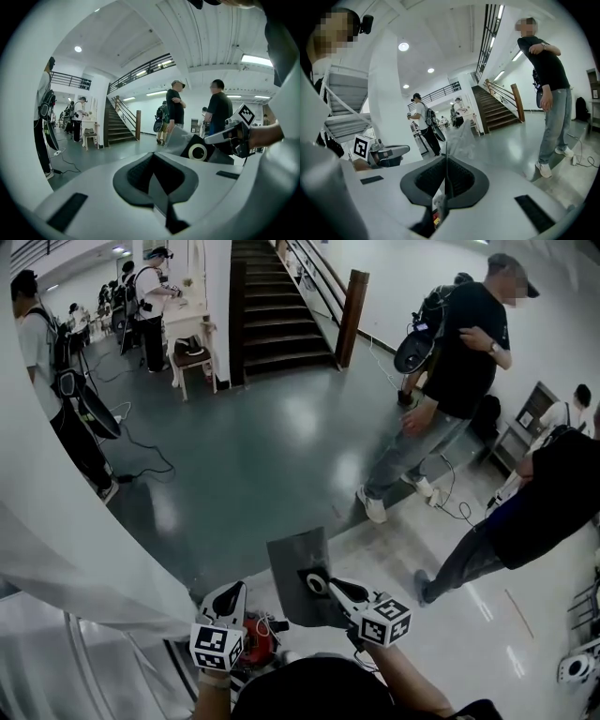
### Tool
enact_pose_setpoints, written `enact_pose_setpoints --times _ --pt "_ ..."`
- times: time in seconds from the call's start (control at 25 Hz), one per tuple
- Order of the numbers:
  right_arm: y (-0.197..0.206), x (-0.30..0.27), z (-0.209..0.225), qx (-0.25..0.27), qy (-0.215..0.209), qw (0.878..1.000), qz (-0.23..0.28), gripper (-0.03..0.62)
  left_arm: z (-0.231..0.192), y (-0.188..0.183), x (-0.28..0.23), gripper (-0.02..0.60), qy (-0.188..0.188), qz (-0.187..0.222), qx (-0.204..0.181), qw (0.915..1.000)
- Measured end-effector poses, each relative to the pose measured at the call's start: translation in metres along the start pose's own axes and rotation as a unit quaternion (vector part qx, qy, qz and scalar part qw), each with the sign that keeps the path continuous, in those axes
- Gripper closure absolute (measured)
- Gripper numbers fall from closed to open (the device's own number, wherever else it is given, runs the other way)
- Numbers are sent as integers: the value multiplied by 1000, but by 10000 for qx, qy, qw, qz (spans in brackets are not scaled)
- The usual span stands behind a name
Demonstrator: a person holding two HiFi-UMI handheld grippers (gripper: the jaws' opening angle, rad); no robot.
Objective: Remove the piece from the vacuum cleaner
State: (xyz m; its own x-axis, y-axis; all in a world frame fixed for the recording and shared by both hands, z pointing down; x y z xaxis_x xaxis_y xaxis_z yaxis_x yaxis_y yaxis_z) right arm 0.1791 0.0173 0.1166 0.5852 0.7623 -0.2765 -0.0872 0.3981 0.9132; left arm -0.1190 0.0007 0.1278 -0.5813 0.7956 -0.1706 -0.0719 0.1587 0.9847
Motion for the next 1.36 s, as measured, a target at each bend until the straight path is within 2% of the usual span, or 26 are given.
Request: enact_pose_setpoints --times 0.48,1.36 --pt "5 8 5 44 -117 9999 13 551 16 1 0 565 -29 -3 -88 10000" --pt "23 6 17 -175 -202 9996 -74 551 22 18 8 565 -220 -307 -45 9993"
Point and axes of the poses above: the fingertips, and each gripper's own axes: x backward along the fingers, z to its right, y out of its underside, the point moved 9 cm from there along x, backward along the fingers, and after that the axes turned 2 degrees about z, right-handed, at the moved point
